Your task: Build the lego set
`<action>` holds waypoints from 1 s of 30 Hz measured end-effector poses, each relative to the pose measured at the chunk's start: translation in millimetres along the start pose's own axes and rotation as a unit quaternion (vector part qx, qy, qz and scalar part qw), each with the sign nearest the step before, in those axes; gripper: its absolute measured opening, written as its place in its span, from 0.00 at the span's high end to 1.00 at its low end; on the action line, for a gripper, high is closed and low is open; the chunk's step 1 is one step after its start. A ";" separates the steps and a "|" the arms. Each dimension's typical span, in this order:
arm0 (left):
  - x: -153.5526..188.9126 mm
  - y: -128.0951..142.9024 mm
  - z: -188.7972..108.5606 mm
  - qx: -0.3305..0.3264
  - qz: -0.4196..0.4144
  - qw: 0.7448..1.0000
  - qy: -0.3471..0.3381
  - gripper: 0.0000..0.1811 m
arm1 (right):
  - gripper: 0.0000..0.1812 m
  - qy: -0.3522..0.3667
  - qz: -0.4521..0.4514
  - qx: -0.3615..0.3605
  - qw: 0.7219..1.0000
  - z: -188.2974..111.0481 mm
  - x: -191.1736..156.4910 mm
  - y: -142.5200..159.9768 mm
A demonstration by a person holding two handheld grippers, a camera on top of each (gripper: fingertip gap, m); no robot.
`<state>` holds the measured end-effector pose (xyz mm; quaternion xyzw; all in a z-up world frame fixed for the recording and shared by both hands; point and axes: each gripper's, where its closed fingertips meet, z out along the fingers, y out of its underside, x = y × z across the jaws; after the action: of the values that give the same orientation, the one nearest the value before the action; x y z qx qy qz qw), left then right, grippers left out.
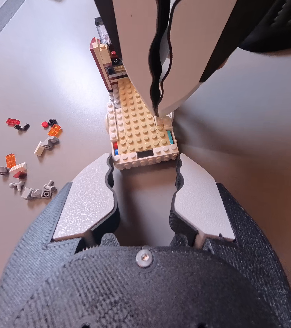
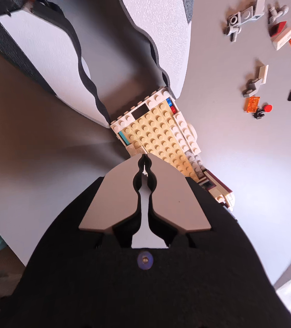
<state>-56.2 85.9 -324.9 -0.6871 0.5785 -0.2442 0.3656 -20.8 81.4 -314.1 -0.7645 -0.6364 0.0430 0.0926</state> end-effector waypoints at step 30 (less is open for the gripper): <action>-0.4 -0.1 -0.1 0.000 -0.003 1.000 -0.003 0.62 | 1.00 -0.031 0.005 -0.031 0.999 -4.6 6.8 1.3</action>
<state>-56.3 86.4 -324.7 -0.6897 0.5754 -0.2430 0.3663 -17.5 87.4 -309.6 -0.7684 -0.6363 0.0472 0.0487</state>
